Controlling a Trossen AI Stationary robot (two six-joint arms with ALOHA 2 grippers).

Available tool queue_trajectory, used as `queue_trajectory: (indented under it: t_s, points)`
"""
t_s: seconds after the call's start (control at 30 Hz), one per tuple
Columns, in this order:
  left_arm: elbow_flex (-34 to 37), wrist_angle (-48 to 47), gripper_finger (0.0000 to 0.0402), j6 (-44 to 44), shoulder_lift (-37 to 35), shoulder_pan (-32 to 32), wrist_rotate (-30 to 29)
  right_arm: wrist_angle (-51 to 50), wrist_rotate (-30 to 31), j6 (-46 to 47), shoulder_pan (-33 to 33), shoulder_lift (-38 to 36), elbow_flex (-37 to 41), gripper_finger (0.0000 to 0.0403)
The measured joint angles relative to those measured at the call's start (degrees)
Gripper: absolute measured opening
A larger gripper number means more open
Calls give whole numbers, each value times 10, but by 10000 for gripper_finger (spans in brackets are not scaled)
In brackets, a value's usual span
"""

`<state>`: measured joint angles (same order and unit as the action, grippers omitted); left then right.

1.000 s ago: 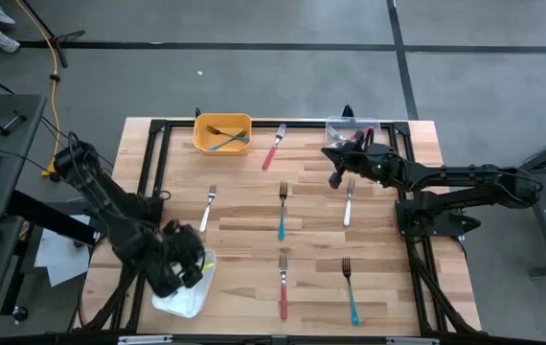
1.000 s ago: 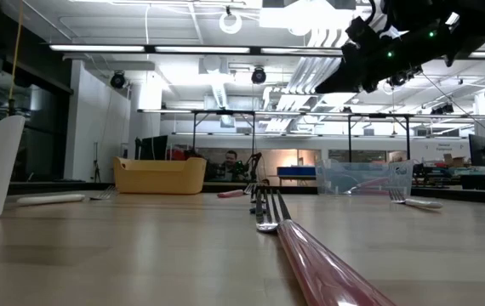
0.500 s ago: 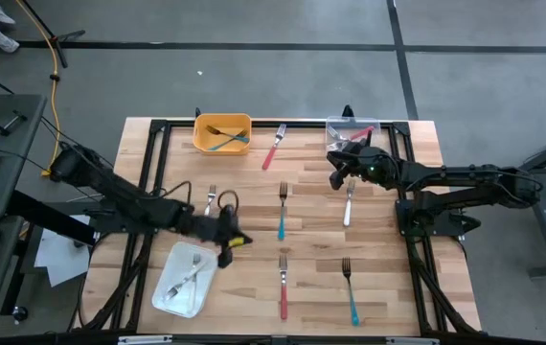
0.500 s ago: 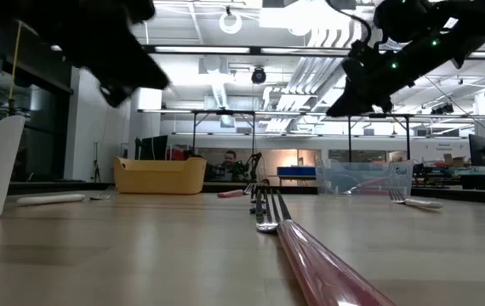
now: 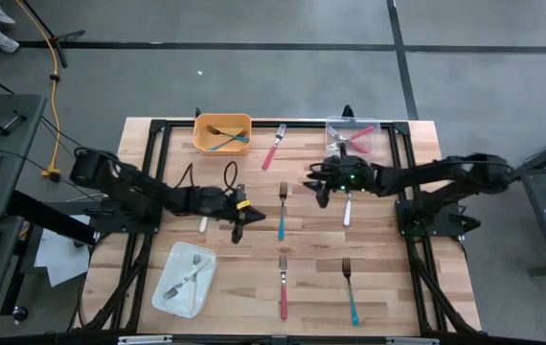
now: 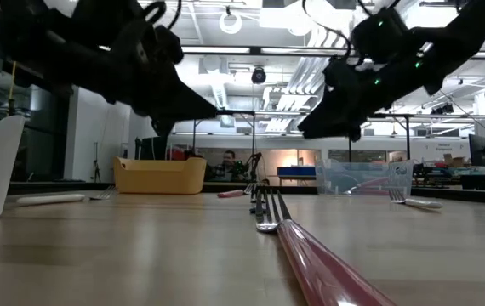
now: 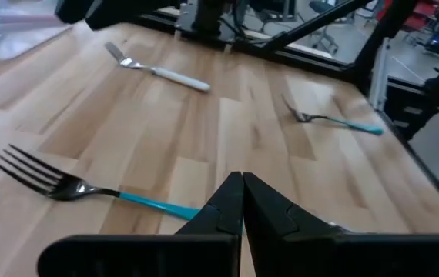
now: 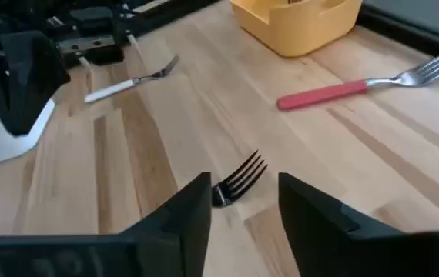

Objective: Sort silverware by color (type)
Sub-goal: Put the blue fork into the yellow bin

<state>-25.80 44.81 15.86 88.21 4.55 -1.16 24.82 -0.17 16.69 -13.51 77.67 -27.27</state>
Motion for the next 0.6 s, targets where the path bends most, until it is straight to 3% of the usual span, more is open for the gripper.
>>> queue_trajectory:
  t_s: [0.3,0.6]
  points:
    - [0,66,1,-5,66,-22,1,6,-41,38,-29,149,-64,221]
    - [0,62,0,-10,67,-24,-10,-5,-121,8,-77,259,-153,228]
